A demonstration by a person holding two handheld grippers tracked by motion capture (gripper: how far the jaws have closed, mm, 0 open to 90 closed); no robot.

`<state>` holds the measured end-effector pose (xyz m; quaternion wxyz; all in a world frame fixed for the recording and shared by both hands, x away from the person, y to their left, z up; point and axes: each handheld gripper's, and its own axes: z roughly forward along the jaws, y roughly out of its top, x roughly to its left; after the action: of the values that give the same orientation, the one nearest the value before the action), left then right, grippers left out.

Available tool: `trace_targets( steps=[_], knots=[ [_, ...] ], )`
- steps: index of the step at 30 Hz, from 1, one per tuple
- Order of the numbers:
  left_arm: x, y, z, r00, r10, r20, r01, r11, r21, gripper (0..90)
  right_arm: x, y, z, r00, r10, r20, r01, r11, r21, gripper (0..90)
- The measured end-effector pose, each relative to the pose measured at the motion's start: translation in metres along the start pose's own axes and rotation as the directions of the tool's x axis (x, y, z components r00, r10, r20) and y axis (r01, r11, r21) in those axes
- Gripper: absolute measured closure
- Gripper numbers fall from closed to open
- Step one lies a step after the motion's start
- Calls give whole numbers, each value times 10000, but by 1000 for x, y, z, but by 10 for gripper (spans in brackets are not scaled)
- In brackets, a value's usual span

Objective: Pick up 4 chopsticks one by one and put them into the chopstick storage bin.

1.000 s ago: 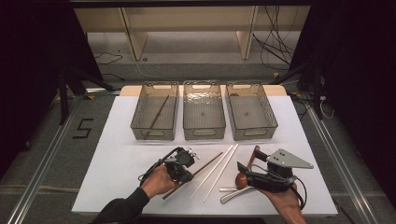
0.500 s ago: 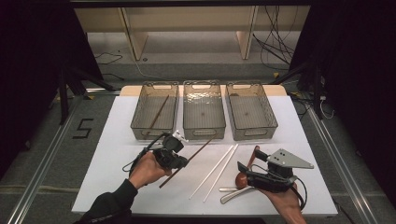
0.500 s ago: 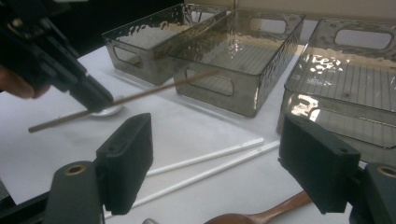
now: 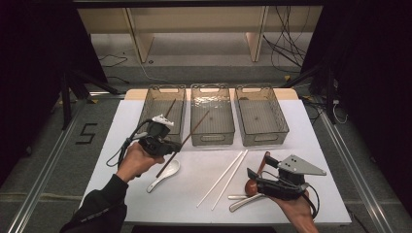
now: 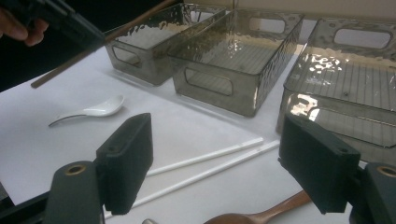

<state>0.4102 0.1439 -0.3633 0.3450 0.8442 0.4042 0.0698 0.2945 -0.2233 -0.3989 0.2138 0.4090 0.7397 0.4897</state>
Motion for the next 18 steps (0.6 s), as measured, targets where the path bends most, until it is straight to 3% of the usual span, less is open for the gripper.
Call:
trace_targets(
  steps=[6, 18],
  knots=[
    [21, 9, -8, 9990, -306, -327, 295, 9990, -336, 835, -1, 0, 0, 10000, 47, 3, -47, 10000, 16, 269],
    [54, 36, -10, 9935, -573, -985, 477, 9941, -972, 835, -1, 0, 0, 10000, 35, -2, -35, 10000, 3, 269]
  ],
)
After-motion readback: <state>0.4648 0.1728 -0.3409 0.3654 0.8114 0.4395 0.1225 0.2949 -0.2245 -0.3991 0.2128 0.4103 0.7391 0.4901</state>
